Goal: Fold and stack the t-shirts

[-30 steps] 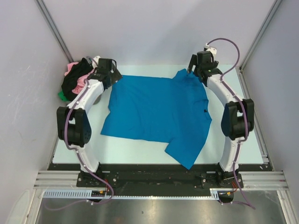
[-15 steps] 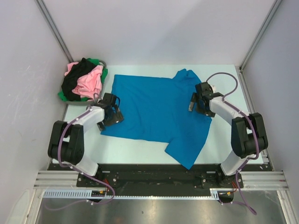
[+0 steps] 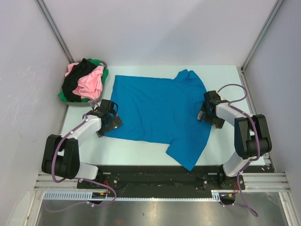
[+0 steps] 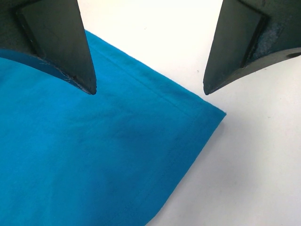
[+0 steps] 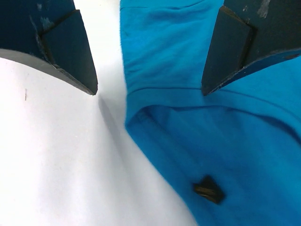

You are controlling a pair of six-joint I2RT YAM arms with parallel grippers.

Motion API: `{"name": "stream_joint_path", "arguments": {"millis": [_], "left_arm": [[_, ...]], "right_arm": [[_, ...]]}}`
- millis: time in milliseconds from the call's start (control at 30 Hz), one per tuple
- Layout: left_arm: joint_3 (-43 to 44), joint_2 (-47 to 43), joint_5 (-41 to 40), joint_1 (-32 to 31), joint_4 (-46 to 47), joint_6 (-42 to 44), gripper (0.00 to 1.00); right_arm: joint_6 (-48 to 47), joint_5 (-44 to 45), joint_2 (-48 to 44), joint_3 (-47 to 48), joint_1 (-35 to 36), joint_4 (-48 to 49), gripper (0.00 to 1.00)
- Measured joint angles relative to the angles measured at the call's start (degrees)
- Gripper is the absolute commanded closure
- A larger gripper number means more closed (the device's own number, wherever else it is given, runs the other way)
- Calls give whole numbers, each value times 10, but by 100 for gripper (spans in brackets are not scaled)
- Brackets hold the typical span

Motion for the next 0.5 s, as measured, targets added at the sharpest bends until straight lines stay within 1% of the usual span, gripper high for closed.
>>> {"name": "stream_joint_path", "arguments": {"millis": [100,133,200,233,300,333,500], "left_arm": [[-10,-1,-2,0,2,-10,0],[-15,-1,-2,0,4,-14,0],[-26,-1,-1,0,6,-18,0],[-29,-1,-1,0,6,-20,0],[-36,-1,-1,0,9,-26,0],[-39,-2,-1,0,10,-29,0],[-47,-14,1,0,13,-35,0]], "right_arm": [[11,-15,-1,-25,-18,5,19],[15,-19,-5,-29,-24,11,29],[17,-21,-10,-38,-31,16,41],[21,-25,-11,-41,-33,20,56],[27,-28,-13,-44,-37,26,78],[30,-30,-13,-44,-38,28,100],[38,-41,-13,-46,-46,33,100]]}}
